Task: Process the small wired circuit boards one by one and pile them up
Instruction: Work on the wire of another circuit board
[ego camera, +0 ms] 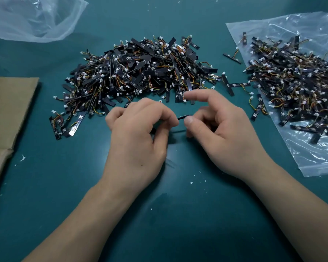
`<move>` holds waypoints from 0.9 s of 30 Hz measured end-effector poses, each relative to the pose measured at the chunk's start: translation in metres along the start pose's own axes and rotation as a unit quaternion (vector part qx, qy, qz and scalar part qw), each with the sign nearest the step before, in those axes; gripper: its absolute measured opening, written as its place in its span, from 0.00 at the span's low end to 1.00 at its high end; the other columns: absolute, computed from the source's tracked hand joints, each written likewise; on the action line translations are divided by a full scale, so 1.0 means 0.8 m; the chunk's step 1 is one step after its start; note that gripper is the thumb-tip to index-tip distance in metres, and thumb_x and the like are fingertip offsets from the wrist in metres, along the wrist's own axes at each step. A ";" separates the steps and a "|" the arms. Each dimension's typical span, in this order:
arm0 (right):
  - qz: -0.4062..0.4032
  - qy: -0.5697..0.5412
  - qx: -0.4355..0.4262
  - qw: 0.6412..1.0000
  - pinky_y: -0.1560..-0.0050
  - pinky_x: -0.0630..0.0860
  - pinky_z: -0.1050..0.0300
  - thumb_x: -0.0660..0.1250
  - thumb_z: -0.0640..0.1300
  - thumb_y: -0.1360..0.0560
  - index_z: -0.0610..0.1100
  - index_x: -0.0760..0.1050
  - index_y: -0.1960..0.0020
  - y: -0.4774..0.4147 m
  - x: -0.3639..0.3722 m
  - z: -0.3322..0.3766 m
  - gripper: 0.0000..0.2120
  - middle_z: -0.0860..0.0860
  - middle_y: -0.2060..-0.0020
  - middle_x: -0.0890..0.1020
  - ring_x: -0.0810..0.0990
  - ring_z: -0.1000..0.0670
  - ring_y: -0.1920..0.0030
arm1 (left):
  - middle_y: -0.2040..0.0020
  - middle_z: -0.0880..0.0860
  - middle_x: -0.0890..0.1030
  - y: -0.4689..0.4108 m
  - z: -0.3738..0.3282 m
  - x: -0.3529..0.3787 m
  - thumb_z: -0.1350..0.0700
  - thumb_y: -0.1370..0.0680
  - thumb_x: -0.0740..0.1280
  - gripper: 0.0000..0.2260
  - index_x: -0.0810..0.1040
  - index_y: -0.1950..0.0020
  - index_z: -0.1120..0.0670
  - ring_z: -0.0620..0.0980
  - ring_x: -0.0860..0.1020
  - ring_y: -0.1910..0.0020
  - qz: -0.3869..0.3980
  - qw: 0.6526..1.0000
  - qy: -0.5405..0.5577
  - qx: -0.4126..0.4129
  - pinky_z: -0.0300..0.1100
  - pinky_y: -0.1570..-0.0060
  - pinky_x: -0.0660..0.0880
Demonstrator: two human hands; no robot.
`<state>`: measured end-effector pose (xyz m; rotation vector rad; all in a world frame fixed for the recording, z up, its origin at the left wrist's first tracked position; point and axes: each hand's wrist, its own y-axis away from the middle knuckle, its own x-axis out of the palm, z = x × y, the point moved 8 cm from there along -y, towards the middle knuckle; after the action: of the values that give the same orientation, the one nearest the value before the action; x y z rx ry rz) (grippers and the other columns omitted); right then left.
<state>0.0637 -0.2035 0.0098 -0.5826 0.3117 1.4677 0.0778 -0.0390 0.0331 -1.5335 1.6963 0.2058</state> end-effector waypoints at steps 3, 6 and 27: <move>0.002 0.023 -0.009 1.000 0.59 0.77 0.56 0.66 0.48 0.20 0.53 0.81 0.46 -0.001 0.002 -0.001 0.05 0.58 0.66 0.83 0.81 0.52 0.65 | 0.56 0.43 0.81 0.001 -0.003 0.001 0.63 0.24 0.73 0.10 0.80 0.54 0.47 0.45 0.79 0.54 0.001 1.000 0.010 0.026 0.52 0.42 0.67; -0.007 0.004 -0.022 1.000 0.61 0.74 0.63 0.66 0.45 0.18 0.51 0.79 0.48 -0.001 -0.001 0.002 0.04 0.57 0.66 0.83 0.81 0.53 0.65 | 0.52 0.41 0.81 0.001 -0.001 0.004 0.58 0.23 0.72 0.08 0.81 0.47 0.46 0.44 0.79 0.50 0.010 0.999 0.035 0.015 0.56 0.42 0.73; -0.009 -0.048 -0.034 0.998 0.65 0.71 0.68 0.65 0.43 0.18 0.49 0.78 0.49 0.001 -0.003 0.008 0.04 0.55 0.67 0.83 0.79 0.54 0.70 | 0.54 0.28 0.78 -0.002 0.008 0.004 0.46 0.22 0.68 0.03 0.78 0.56 0.40 0.36 0.75 0.51 0.035 0.997 0.054 -0.052 0.43 0.39 0.62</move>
<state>0.0616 -0.2019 0.0157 -0.5653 0.1808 1.4890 0.0826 -0.0381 0.0276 -1.5873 1.8505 0.2550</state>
